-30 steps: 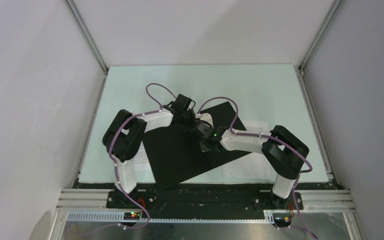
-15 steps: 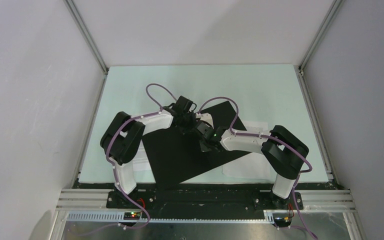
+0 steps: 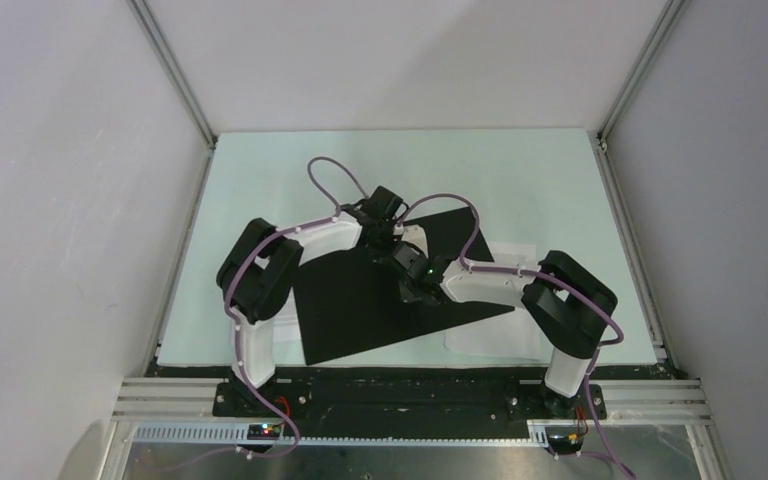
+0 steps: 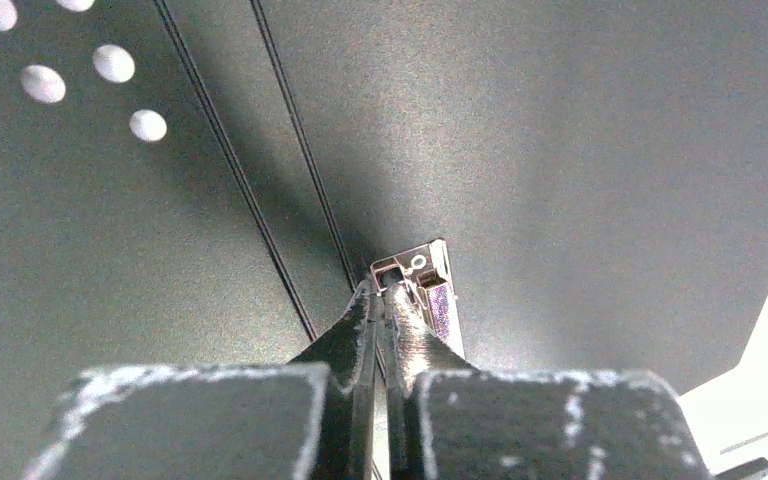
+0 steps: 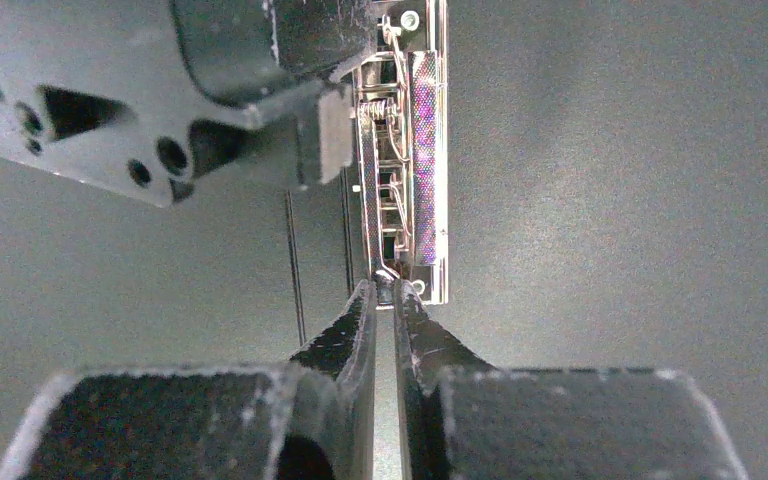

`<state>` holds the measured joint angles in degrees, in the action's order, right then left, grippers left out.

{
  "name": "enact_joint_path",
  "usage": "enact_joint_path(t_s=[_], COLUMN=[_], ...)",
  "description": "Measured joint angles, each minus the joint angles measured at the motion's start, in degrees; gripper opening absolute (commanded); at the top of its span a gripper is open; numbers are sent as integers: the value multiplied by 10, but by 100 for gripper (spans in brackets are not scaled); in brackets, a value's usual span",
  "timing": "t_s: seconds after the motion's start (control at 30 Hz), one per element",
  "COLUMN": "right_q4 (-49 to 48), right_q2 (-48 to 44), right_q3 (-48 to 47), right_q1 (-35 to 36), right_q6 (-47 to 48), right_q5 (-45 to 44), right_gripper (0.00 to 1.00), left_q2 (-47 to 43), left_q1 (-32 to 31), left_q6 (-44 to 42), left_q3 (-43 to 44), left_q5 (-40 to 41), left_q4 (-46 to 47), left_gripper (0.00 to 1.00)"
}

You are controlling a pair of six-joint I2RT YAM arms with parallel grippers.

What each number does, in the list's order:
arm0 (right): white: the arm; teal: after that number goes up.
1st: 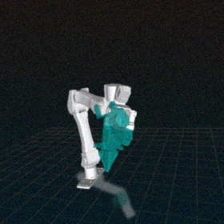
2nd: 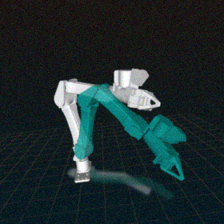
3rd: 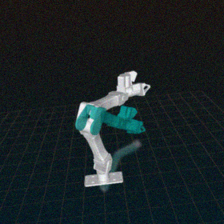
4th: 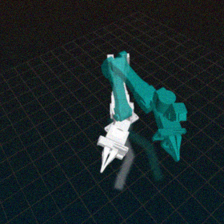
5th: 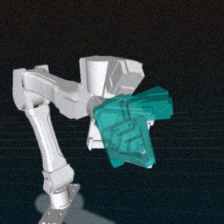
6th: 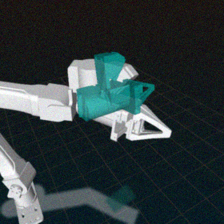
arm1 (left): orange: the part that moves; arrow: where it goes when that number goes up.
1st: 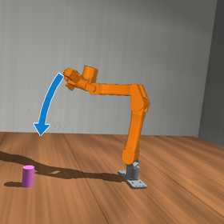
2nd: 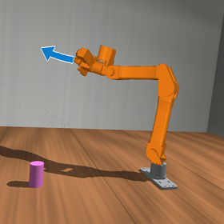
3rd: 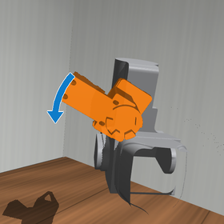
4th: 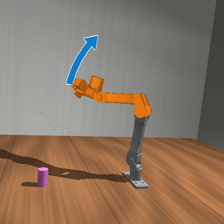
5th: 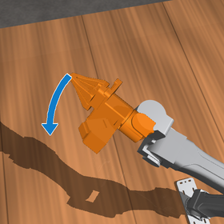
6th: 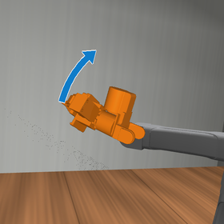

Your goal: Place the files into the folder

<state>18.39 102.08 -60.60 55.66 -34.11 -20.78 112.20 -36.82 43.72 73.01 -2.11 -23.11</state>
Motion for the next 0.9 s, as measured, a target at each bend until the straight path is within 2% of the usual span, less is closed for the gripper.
enact_joint_path(t_s=[0.33,0.9], right_q4=[-55,-44], right_q2=[-10,-45], right_q3=[38,56], right_q1=[3,-34], right_q6=[-35,-75], right_q5=[-54,-68], right_gripper=[0,0], left_q2=[35,45], left_q1=[-12,-16], left_q6=[-38,-79], left_q3=[35,41], left_q5=[21,24], left_q4=[-12,14], left_gripper=[0,0])
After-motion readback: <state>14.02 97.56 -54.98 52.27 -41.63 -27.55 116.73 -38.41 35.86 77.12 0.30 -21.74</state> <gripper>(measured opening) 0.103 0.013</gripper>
